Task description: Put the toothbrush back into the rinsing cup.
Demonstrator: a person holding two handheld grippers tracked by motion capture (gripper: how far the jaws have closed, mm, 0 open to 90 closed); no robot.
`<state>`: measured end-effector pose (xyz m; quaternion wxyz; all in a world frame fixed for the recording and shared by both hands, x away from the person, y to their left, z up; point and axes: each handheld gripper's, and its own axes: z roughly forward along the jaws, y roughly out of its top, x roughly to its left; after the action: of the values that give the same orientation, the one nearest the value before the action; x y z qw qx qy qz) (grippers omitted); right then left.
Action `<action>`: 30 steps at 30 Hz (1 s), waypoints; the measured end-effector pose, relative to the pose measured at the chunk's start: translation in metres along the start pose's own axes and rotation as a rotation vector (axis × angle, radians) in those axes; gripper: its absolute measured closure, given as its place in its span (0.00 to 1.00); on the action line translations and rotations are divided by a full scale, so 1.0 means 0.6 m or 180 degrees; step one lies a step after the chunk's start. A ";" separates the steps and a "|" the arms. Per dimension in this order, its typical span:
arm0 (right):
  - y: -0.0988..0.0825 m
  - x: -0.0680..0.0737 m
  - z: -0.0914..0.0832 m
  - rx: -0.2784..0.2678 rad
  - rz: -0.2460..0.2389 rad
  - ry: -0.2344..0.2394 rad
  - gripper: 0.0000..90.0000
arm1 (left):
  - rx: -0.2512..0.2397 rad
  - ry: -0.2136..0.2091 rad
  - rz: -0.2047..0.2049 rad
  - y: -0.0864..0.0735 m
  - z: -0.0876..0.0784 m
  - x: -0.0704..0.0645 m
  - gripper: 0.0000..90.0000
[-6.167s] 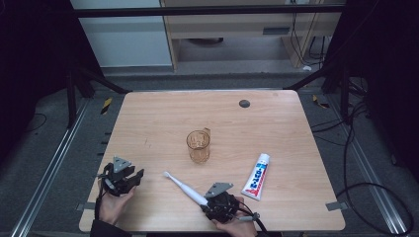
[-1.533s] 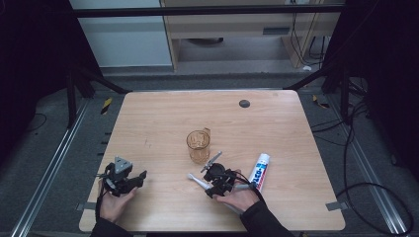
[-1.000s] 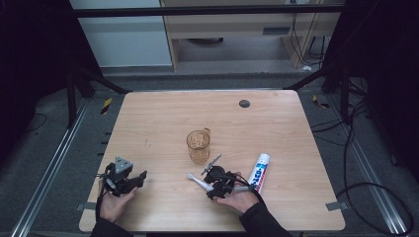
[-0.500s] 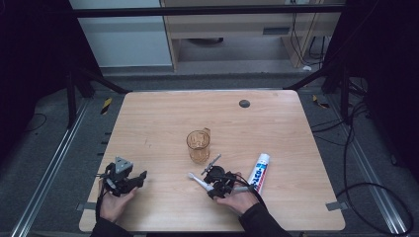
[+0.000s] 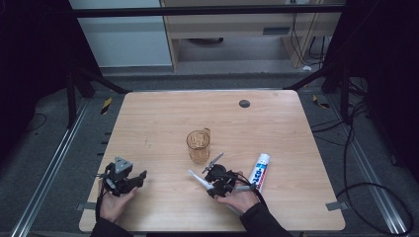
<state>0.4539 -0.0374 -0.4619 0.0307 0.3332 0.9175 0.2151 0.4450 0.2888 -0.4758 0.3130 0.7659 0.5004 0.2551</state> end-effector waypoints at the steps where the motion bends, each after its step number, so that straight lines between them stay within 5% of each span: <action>1: 0.000 0.000 -0.006 -0.0033 0.0014 -0.0003 0.75 | -0.0001 0.0001 0.0001 0.000 0.000 0.000 0.45; 19: 0.001 -0.008 -0.057 -0.0499 0.0072 -0.0023 0.75 | -0.0002 0.0002 0.0000 0.000 0.000 0.000 0.45; 30: 0.001 -0.016 -0.093 -0.1021 0.0133 -0.0078 0.75 | -0.0012 0.0004 0.0003 0.000 0.000 -0.001 0.45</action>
<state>0.4502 -0.0640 -0.4117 0.0902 0.3456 0.8638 0.3553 0.4451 0.2884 -0.4757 0.3140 0.7654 0.4997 0.2567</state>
